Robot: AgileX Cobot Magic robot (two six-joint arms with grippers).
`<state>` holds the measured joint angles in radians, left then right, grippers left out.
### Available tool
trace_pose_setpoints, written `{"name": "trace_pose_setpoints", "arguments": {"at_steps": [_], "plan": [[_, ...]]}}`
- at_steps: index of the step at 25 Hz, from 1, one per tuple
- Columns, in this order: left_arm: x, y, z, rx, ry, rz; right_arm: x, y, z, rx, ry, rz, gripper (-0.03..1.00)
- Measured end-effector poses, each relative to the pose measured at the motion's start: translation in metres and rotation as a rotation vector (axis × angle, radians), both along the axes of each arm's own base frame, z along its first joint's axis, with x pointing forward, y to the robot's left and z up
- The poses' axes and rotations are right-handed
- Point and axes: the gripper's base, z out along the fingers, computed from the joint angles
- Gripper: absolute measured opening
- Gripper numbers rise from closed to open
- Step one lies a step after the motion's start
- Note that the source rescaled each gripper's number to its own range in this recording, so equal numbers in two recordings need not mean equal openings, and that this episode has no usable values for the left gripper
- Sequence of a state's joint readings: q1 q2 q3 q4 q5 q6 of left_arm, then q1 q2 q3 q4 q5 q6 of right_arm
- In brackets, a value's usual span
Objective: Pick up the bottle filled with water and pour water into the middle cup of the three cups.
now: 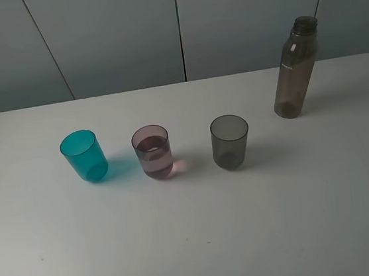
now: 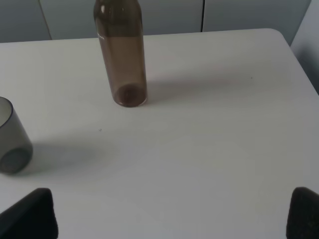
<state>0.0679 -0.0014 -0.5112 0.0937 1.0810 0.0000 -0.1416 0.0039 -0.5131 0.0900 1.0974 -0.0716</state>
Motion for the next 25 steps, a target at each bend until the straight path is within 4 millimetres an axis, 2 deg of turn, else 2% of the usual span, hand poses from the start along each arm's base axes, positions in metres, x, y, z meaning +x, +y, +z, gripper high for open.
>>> {"name": "trace_pose_setpoints", "arguments": {"at_steps": [25], "plan": [[0.0,0.0,0.0,0.0,0.0,0.0,-0.0003,-0.002,-0.0001,0.007,0.001,-0.016,0.98]]}}
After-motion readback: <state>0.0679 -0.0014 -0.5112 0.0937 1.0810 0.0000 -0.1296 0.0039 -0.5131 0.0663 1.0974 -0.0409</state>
